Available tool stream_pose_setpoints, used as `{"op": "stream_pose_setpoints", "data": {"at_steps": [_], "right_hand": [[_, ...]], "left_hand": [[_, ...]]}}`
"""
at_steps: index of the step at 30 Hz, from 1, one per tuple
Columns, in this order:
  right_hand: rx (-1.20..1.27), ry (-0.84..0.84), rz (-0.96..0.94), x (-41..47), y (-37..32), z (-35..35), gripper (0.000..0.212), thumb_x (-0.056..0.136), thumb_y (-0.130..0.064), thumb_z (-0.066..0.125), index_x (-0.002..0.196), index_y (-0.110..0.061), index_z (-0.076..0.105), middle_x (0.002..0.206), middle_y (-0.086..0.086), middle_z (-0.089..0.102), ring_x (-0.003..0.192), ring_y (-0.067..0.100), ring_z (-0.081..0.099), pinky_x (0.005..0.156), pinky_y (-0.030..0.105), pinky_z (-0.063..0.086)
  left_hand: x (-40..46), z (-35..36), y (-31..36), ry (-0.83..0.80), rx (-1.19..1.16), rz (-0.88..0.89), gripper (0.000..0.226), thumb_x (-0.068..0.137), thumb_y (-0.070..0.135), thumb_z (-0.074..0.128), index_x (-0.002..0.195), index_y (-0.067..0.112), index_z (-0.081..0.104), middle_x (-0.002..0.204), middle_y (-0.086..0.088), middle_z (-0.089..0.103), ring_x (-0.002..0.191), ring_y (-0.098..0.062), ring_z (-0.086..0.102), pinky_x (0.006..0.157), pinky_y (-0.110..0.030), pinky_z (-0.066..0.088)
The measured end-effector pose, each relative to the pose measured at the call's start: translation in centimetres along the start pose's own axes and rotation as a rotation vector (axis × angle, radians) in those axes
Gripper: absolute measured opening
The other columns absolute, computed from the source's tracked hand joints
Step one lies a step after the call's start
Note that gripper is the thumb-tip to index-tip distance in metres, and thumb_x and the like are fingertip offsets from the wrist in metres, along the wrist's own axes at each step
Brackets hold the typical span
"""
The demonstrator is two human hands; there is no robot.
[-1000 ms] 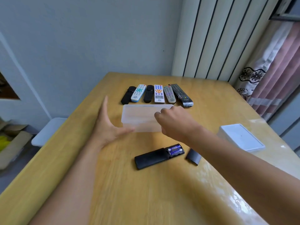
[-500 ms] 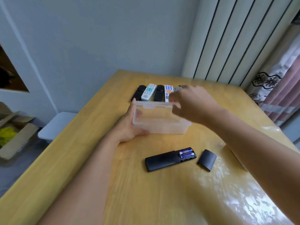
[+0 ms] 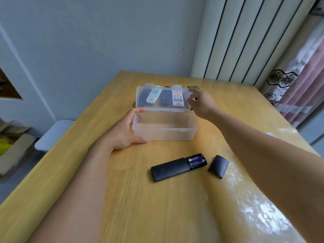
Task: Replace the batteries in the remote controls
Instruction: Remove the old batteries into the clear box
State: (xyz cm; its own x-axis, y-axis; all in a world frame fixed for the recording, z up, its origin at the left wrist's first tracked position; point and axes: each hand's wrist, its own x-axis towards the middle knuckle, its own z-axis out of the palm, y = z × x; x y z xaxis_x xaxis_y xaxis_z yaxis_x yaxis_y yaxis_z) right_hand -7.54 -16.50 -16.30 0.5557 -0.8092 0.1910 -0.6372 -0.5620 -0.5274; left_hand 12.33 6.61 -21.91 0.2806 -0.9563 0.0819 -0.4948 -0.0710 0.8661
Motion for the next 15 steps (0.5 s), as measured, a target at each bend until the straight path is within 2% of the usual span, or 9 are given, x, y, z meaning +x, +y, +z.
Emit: {"op": "stream_pose_setpoints", "data": {"at_steps": [2,5,7,9,10,12,13,14,15], "right_hand": [[0.07,0.057,0.02,-1.8,0.3,-0.5,0.04,0.1,-0.027,0.057,0.139,-0.017,0.057,0.13,0.006,0.067,0.107,0.022,0.064,0.075,0.025,0.049],[0.144,0.074,-0.033,-7.1,0.4,-1.9,0.018,0.092,-0.027,0.069,0.106,-0.016,0.073,0.106,0.0,0.073,0.089,0.015,0.067,0.068,0.026,0.048],[0.096,-0.084,-0.068,-11.5,0.4,-2.9,0.013,0.086,-0.032,0.077,0.092,-0.023,0.072,0.089,-0.011,0.071,0.076,0.005,0.065,0.063,0.024,0.045],[0.011,-0.237,-0.041,-15.5,0.5,-2.9,0.027,0.077,-0.047,0.081,0.095,-0.029,0.07,0.088,-0.016,0.068,0.078,0.001,0.065,0.062,0.019,0.047],[-0.014,-0.243,-0.024,-17.2,0.7,-2.9,0.038,0.073,-0.053,0.082,0.099,-0.03,0.069,0.091,-0.016,0.067,0.081,0.002,0.064,0.063,0.016,0.046],[-0.017,-0.179,-0.025,-19.3,0.8,-2.0,0.053,0.068,-0.06,0.081,0.108,-0.03,0.065,0.098,-0.015,0.063,0.088,0.005,0.06,0.066,0.016,0.045],[-0.007,-0.152,-0.041,-19.8,0.8,-1.6,0.056,0.067,-0.06,0.081,0.11,-0.029,0.063,0.1,-0.014,0.061,0.09,0.006,0.058,0.068,0.019,0.046],[0.0,-0.146,-0.06,-20.0,0.8,-1.3,0.055,0.068,-0.06,0.081,0.109,-0.029,0.062,0.1,-0.013,0.059,0.09,0.006,0.056,0.071,0.022,0.048],[0.001,-0.152,-0.08,-19.9,0.9,-1.2,0.051,0.069,-0.058,0.081,0.106,-0.029,0.062,0.098,-0.013,0.059,0.088,0.007,0.056,0.072,0.025,0.049]], "left_hand": [[-0.3,-1.0,-0.2,-0.028,-0.018,-0.006,0.092,0.069,0.003,0.091,0.135,0.048,0.044,0.142,0.009,0.052,0.128,-0.001,0.052,0.11,-0.028,0.043],[-1.1,-2.7,-0.7,-0.061,-0.035,-0.031,0.092,0.07,-0.007,0.086,0.132,0.049,0.048,0.14,0.016,0.055,0.125,0.006,0.053,0.111,-0.029,0.042],[-1.5,-3.1,-0.8,-0.096,-0.045,-0.043,0.097,0.07,-0.012,0.084,0.135,0.05,0.046,0.144,0.022,0.052,0.131,0.009,0.047,0.116,-0.034,0.037],[-2.0,-3.2,-0.3,-0.083,-0.098,-0.049,0.105,0.063,-0.005,0.088,0.141,0.046,0.04,0.155,0.018,0.041,0.143,0.004,0.036,0.123,-0.042,0.027],[-2.3,-3.0,0.6,-0.01,-0.121,-0.053,0.108,0.055,0.008,0.091,0.142,0.043,0.037,0.159,0.013,0.035,0.147,-0.001,0.03,0.124,-0.045,0.023],[-3.0,-2.5,3.0,0.321,-0.16,-0.008,0.096,0.046,0.035,0.086,0.131,0.041,0.04,0.152,0.005,0.039,0.145,-0.008,0.032,0.122,-0.047,0.026],[-3.6,-1.8,4.5,0.507,-0.172,0.098,0.08,0.051,0.042,0.082,0.121,0.04,0.044,0.139,0.008,0.047,0.137,-0.008,0.042,0.118,-0.044,0.033],[-4.2,-0.6,6.0,0.623,-0.139,0.216,0.063,0.059,0.045,0.079,0.113,0.04,0.048,0.125,0.014,0.052,0.125,-0.005,0.05,0.111,-0.039,0.04],[-4.8,1.1,7.7,0.606,-0.044,0.319,0.053,0.065,0.049,0.079,0.109,0.038,0.052,0.114,0.019,0.056,0.114,-0.002,0.055,0.1,-0.031,0.045]]}}
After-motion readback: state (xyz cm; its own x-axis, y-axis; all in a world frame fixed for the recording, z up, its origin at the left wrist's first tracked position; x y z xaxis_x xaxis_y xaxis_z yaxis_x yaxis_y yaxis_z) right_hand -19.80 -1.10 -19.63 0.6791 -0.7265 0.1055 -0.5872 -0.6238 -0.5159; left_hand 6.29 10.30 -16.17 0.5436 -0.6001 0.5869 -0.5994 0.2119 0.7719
